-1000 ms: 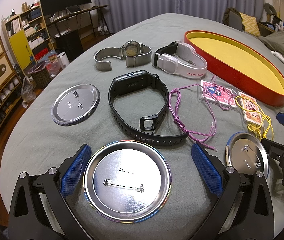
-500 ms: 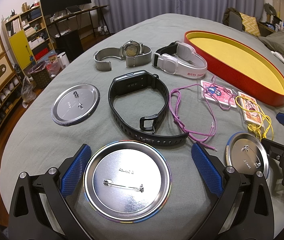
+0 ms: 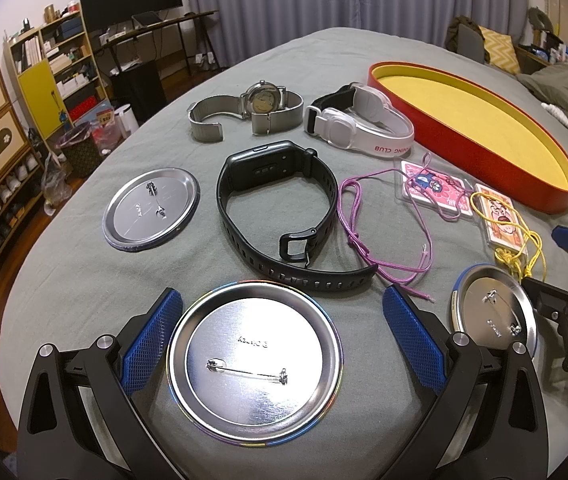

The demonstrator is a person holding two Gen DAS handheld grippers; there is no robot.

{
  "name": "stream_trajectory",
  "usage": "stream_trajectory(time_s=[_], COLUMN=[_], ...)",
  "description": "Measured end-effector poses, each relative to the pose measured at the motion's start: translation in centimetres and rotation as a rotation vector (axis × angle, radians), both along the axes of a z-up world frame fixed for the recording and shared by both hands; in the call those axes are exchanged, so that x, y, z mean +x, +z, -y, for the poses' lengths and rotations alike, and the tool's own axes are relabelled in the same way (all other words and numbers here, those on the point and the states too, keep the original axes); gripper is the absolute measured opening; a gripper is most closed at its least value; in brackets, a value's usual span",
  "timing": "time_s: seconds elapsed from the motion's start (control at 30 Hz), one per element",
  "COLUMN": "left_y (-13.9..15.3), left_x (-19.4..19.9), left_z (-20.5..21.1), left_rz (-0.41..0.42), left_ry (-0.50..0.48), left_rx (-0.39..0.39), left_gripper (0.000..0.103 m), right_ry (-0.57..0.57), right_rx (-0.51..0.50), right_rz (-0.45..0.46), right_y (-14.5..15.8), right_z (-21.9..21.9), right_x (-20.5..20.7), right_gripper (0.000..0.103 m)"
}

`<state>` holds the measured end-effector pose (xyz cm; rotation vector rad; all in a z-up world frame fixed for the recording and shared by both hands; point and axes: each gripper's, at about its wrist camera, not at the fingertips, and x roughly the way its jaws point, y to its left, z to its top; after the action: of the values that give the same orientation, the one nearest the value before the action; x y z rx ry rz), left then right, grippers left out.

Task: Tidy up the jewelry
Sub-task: 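Move the right tool to the white band and close its fingers on it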

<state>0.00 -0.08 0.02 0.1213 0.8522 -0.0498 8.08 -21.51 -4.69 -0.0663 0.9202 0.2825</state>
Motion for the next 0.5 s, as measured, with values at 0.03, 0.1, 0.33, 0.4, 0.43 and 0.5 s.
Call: stream_trajectory(time_s=[0.03, 0.1, 0.33, 0.4, 0.43, 0.5], left_y=[0.0, 0.0, 0.3, 0.4, 0.7, 1.3], left_x=[0.0, 0.0, 0.0, 0.0, -0.2, -0.5], left_z=[0.0, 0.1, 0.0, -0.1, -0.1, -0.2], left_rz=[0.000, 0.000, 0.000, 0.001, 0.007, 0.030], left_ry=[0.000, 0.000, -0.003, -0.003, -0.001, 0.007], left_rx=[0.001, 0.006, -0.010, -0.020, -0.020, -0.010], left_gripper=[0.098, 0.098, 0.098, 0.098, 0.098, 0.098], right_ry=[0.000, 0.000, 0.020, 0.011, 0.007, 0.000], right_rx=[0.001, 0.002, -0.010, -0.009, -0.012, -0.017], right_rz=[-0.001, -0.005, -0.051, -0.061, -0.061, -0.067], right_y=[0.0, 0.0, 0.2, 0.3, 0.3, 0.3], right_z=[0.0, 0.0, -0.3, -0.4, -0.5, -0.5], right_x=[0.0, -0.1, 1.0, 1.1, 1.0, 0.9], right_gripper=[0.095, 0.095, 0.095, 0.095, 0.095, 0.095])
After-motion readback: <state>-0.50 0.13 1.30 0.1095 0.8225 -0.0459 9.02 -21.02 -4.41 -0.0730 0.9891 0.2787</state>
